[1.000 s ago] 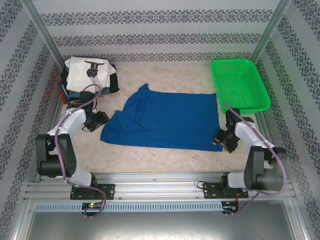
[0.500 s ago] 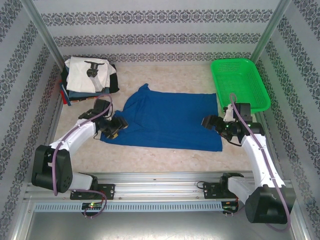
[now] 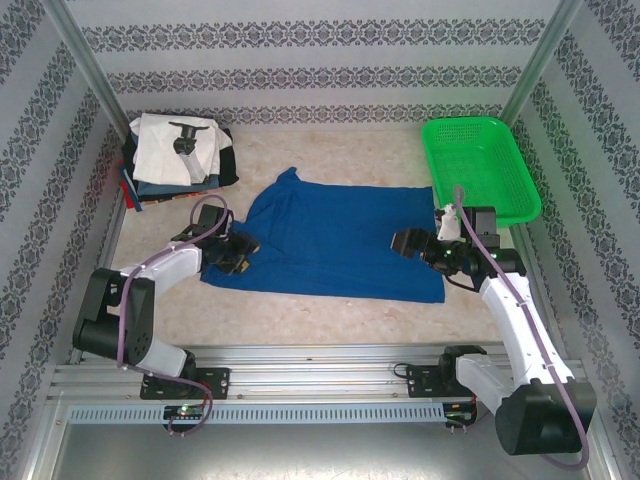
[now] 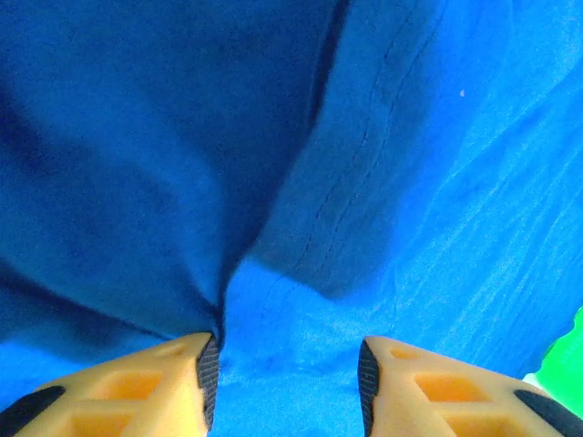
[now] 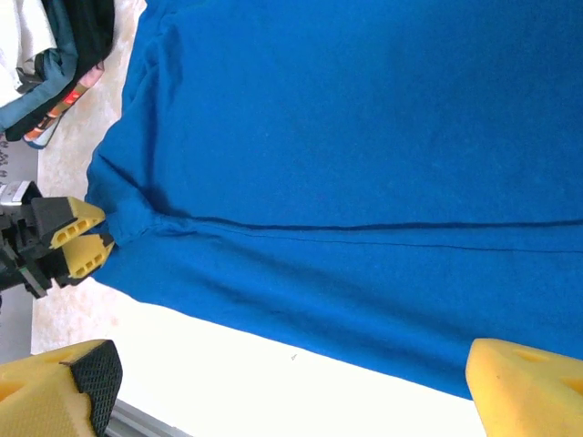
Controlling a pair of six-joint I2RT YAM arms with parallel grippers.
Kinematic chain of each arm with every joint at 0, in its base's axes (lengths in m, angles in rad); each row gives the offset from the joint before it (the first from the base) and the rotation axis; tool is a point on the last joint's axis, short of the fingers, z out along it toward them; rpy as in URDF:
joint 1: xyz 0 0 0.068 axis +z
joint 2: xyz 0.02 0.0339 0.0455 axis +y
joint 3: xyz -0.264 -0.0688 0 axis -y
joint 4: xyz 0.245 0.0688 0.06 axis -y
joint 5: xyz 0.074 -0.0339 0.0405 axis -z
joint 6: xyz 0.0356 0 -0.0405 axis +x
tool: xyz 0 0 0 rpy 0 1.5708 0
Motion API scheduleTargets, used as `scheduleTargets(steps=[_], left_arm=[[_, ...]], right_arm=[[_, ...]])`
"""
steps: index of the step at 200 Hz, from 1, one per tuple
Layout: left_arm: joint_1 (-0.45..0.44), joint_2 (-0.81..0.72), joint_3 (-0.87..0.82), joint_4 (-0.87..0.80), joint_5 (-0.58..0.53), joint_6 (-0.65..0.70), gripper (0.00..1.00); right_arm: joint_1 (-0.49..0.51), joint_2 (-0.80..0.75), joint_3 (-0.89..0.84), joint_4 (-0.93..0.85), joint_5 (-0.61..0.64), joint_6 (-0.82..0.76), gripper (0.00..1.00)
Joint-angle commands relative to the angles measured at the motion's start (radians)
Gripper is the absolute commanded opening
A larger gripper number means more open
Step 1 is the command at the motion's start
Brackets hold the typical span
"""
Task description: Fold and stack the t-shirts
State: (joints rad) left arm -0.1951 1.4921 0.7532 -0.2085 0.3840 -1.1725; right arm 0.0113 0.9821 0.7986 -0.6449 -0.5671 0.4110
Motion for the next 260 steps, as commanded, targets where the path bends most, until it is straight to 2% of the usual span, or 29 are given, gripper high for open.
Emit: scheduleTargets(steps=[1,39,71,91,123,200,260], left_arm=[[-0.021,0.027,-0.006,0.046,-0.008,-0.037,0.43],[-0.025,0.015,-0.023,0.019,-0.020,-0.028,0.29],[-0.029,0.025,-0.009,0.047,-0.020,-0.026,0.07],[-0.028,0.038,0.030,0.031,-0.022,0.002,0.03],[-0.029,0.089,0.105,0.013,-0.011,0.050,0.00],[-0.030,0.257,0.265,0.000,0.058,0.139,0.00],[-0.040,0.328,0.356,-0.050,0.099,0.198,0.01]], right_arm=[[0.009,-0.011,-0.009,0.012,-0.016,-0.020,0.98],[0.010,-0.002,-0.002,0.025,-0.017,-0.008,0.98],[0.010,0.006,0.005,0.031,-0.014,-0.008,0.98],[0.011,0.001,0.005,0.040,-0.011,-0.005,0.98],[0.012,0.004,-0.002,0.058,-0.017,0.009,0.98],[0.011,0.018,-0.015,0.068,-0.020,0.008,0.98],[0.012,0.020,-0.028,0.067,-0.018,0.005,0.98]])
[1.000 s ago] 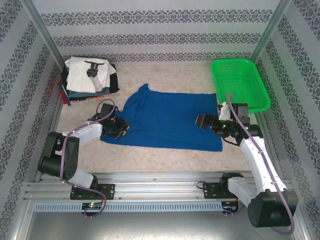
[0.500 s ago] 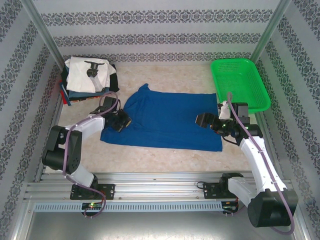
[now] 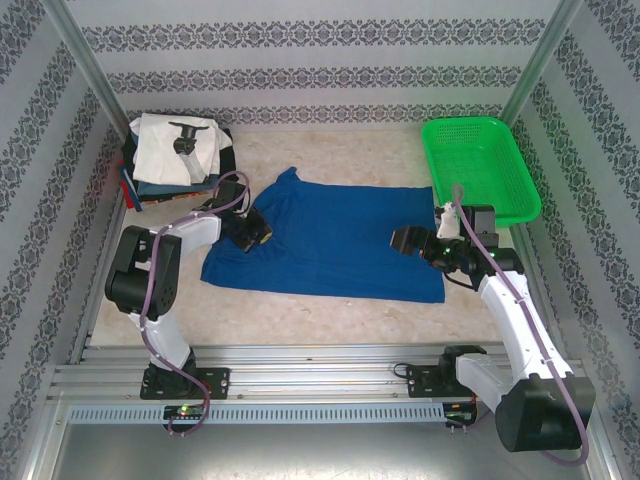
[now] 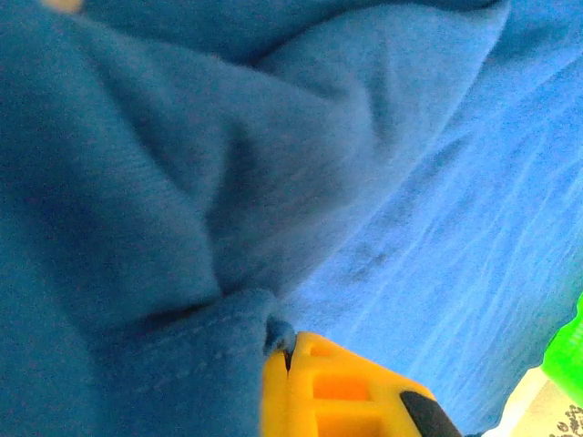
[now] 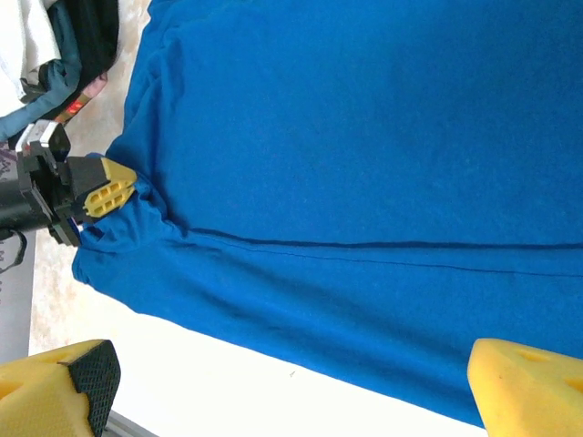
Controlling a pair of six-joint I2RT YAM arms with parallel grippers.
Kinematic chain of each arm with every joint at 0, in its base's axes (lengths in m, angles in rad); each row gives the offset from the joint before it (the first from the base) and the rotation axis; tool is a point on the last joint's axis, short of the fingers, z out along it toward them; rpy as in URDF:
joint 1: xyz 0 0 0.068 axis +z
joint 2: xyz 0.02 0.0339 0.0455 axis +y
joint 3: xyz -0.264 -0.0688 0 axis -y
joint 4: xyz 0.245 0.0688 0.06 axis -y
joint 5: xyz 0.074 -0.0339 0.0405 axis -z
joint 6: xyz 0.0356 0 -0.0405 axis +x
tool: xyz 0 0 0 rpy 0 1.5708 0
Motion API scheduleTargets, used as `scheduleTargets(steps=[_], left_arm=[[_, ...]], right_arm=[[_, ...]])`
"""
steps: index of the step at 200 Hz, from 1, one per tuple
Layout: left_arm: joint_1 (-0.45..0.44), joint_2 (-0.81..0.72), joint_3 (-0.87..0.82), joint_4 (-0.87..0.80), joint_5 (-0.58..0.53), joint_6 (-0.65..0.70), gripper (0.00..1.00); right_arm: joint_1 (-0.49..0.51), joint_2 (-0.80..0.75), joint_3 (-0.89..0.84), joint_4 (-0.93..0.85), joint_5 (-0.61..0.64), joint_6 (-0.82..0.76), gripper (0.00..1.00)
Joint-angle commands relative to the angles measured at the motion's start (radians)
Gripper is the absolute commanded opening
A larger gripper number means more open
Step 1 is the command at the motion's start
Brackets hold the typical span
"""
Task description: Fold and stack the t-shirts
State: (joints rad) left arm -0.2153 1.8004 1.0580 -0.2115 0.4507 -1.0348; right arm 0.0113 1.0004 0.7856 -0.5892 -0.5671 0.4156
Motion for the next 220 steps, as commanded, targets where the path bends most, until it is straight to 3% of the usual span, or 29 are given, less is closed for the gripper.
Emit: scheduleTargets(steps=[1,28,81,157,181,220], left_arm=[[-0.019,0.020,0.052,-0.047,0.032,0.060,0.01],[-0.018,0.020,0.056,-0.028,0.027,0.056,0.10],[-0.023,0.061,0.110,0.034,0.057,0.043,0.15],[-0.028,0.066,0.217,0.189,0.077,0.021,0.57],[-0.019,0.031,0.293,0.096,0.053,0.090,0.67],[-0.010,-0.024,0.425,-0.213,0.001,0.338,0.75]], right_arm=[[0.012,0.002,-0.015,0.011,-0.018,0.000,0.98],[0.012,0.005,-0.022,0.018,-0.022,0.005,0.98],[0.012,0.010,-0.034,0.032,-0.024,0.017,0.98],[0.019,0.041,-0.045,0.086,-0.018,0.050,0.98],[0.025,0.075,-0.024,0.085,0.018,0.045,0.98],[0.025,0.200,0.096,0.000,0.250,0.002,0.98]])
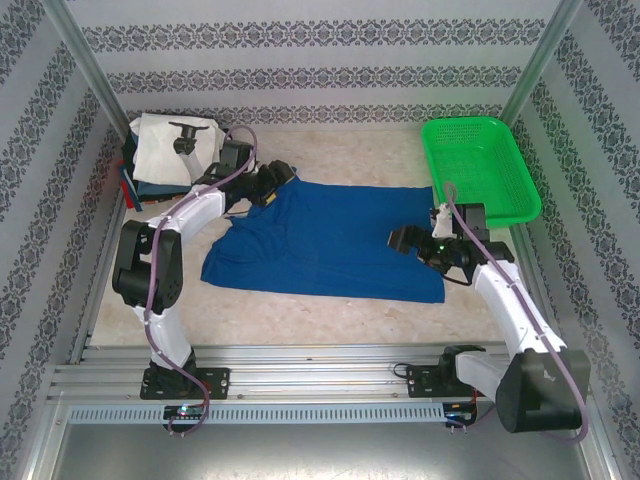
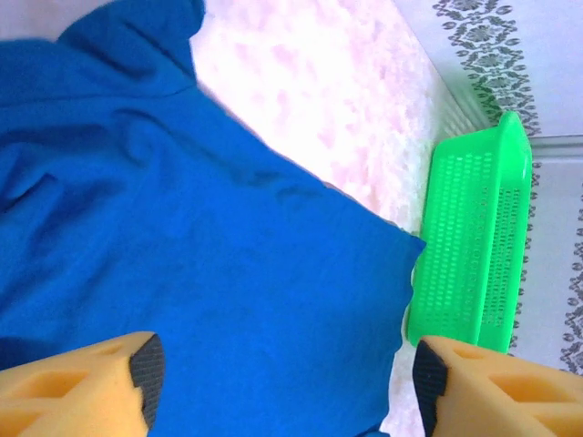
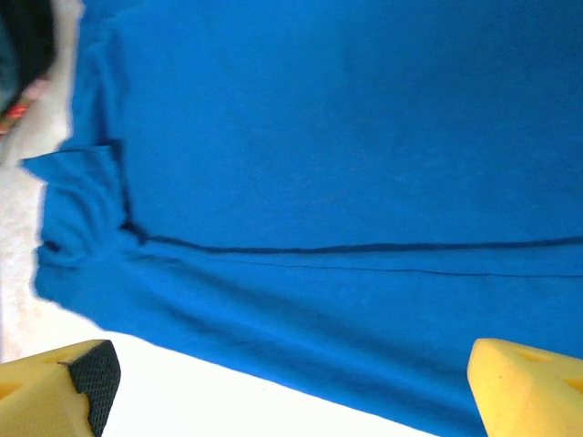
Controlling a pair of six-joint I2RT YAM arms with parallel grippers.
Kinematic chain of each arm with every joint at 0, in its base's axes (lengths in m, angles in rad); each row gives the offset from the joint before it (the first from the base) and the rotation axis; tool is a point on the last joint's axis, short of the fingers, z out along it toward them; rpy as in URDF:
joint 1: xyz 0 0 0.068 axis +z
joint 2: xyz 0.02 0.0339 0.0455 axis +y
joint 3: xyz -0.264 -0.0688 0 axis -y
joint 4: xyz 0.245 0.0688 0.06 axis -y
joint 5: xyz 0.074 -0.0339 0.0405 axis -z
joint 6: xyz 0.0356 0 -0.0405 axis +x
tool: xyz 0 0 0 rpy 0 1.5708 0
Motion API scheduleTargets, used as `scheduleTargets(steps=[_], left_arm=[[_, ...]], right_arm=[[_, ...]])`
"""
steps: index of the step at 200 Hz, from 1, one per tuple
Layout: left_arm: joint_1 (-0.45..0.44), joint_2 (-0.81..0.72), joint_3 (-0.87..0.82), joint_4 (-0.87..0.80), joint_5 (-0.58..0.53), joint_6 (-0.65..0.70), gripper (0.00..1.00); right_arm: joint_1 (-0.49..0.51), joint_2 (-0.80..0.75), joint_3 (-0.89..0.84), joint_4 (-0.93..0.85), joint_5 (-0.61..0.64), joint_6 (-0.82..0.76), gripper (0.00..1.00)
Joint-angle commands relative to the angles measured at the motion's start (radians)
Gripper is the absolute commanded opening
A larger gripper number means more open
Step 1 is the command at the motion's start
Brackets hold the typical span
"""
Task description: Fold and stack the t-shirts
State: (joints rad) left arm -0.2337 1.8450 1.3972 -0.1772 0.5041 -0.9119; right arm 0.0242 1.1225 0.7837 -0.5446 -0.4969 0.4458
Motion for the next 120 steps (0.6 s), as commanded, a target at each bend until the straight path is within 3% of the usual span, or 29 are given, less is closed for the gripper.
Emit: scheduleTargets(steps=[1,20,36,87,120], left_arm=[[0.009,-0.070,0.088,-0.256,-0.055,0.223,0.75],[0.008,-0.113,0.080,-0.382,-0.121,0.337,0.75],[0.013,-0.171,-0.004,-0.426,-0.159,0.356,0.77],[0.020,-0.312,-0.425,-0.282,-0.185,0.186,0.63],[0.030,-0.315,-0.582,-0.198,-0.255,0.083,0.55]], right_arm=[[0.012,0.083,0.101,-0.046,0.184,-0.029,0.98],[0.011,0.192,0.169,-0.043,0.232,-0.043,0.98],[0.007,0.295,0.234,-0.043,0.281,-0.040,0.98],[-0.006,0.625,0.543,-0.097,0.352,-0.059,0.91],[-0.007,0.727,0.655,-0.091,0.409,-0.047,0.89]])
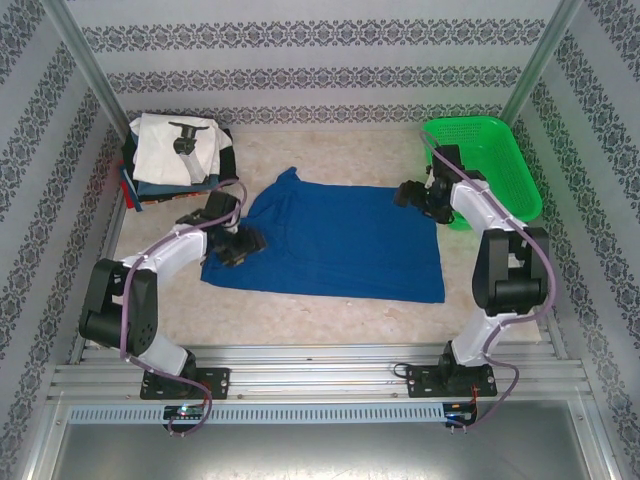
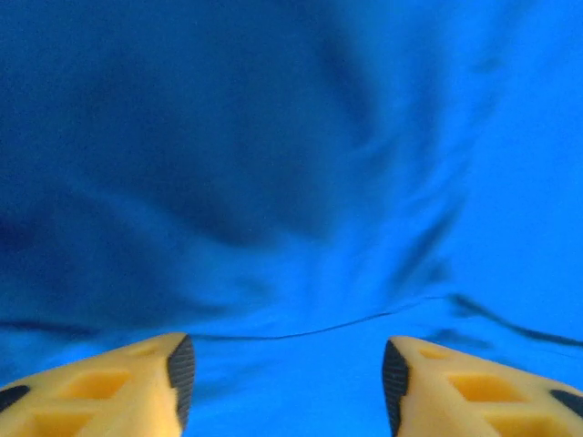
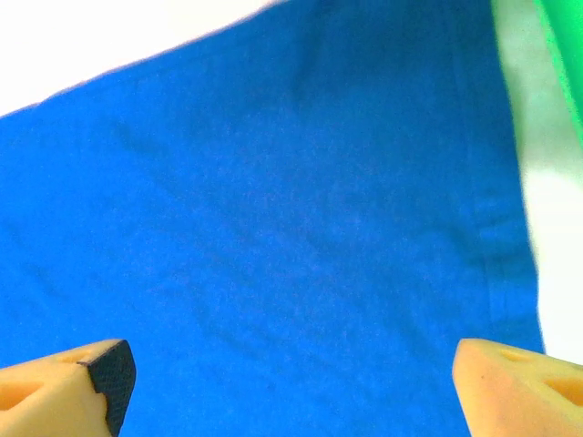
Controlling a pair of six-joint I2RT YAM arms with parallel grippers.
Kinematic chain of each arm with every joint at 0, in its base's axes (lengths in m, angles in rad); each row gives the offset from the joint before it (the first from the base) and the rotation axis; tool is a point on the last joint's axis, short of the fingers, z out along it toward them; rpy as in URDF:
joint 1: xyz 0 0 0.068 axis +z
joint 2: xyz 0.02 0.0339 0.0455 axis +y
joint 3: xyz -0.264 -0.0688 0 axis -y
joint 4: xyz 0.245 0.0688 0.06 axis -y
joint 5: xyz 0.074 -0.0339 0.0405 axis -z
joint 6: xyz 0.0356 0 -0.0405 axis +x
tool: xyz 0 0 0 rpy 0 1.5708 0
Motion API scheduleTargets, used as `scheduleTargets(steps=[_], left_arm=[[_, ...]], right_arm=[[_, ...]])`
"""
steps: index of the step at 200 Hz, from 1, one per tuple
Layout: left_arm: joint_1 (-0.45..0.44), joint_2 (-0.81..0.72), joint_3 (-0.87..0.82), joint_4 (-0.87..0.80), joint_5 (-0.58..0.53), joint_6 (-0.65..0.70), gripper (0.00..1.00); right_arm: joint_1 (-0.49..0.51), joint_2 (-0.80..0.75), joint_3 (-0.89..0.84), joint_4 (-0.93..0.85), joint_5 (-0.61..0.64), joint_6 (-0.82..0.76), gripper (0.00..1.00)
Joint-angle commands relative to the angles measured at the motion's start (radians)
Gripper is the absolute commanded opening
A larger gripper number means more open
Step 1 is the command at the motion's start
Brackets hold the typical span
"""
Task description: Fold and stack the t-shirts
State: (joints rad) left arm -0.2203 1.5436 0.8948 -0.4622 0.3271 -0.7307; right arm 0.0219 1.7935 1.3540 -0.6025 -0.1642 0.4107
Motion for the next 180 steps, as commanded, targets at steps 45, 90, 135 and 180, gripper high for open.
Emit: scheduleTargets(steps=[45,90,135,180], left_arm=[[0.046,-0.007,-0.170,0.079,-0.133,-0.191,0.57],[0.064,-0.155,-0.348,0.029,-0.124,-0.317,0.59],[0.064,-0.364,-0.421,-0.006,-0.077,-0.363,0.66],[0.061,-0.315,-0.060,-0.007,-0.084,-0.190,0.80]], right_arm=[[0.018,0.103,0.137,-0.026,0.045,0.001,0.87],[0.023,0.084,0.112,-0.052,0.098,0.019,0.87],[0.031,0.131,0.140,-0.056,0.093,0.039,0.86],[0.050,0.188,0.217,-0.054,0.050,0.039,0.84]])
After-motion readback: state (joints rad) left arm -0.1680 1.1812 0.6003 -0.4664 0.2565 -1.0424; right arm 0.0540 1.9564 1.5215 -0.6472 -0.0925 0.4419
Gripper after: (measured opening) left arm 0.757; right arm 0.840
